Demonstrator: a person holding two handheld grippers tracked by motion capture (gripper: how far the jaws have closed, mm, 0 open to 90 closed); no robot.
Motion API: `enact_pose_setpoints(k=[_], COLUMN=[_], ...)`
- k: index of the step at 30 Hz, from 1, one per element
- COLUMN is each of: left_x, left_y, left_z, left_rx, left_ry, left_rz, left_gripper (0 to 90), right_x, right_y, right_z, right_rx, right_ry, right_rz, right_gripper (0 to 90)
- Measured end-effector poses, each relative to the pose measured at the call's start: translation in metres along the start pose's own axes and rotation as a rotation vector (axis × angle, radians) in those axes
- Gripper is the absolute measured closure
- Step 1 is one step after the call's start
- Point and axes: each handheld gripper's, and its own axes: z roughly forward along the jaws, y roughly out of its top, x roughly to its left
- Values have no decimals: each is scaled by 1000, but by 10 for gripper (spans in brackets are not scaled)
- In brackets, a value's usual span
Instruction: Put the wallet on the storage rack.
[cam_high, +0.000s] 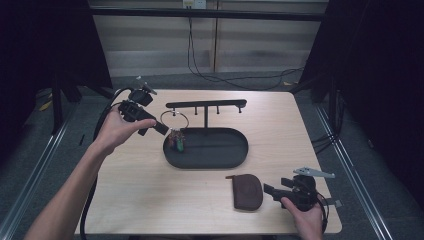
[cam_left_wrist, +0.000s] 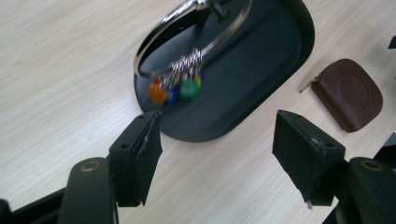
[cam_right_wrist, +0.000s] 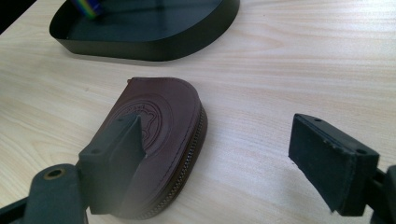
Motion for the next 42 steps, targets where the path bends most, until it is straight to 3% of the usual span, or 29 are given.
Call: enact_pose_setpoints(k=[3,6,7,12,18,23,27,33,36,38,40,42], left_x=[-2,-4,-7,-11,-11,-11,-9,-4,-2,-1,-7,-12], left_y=[-11,-21,-29,-50,-71,-88,-106,-127,-148,-152,-163,-171], left_z=[1,2,-1,-2,11,22,28,38,38,39,41,45], left_rx=[-29,-23,-54,-89,-155,-114,-143,-146,-269,-278,-279,-267], left_ry=[3,2,3,2,-41,-33,-73,-77,-88,-101,-55,-75], left_rz=[3,28,39,74,41,63,58,34,1,-10,3,19], left_gripper=[310,310,310,301,256,215,200,193,193,177,180,179], right_x=[0,0,0,0,0,-2,0,-1,0,1,1,2], right_y=[-1,-1,-1,0,-1,-1,-1,-1,-1,0,0,1], right_z=[-1,-2,-1,0,-1,0,1,1,1,2,2,2], right_rx=[-1,1,-3,5,3,7,14,17,8,8,3,-2], right_ry=[-3,-2,-4,-8,-7,-9,-7,-13,2,0,7,3], right_rz=[-1,3,3,3,9,13,8,5,11,11,12,9], right_gripper=[176,176,176,176,176,179,188,189,196,204,219,222])
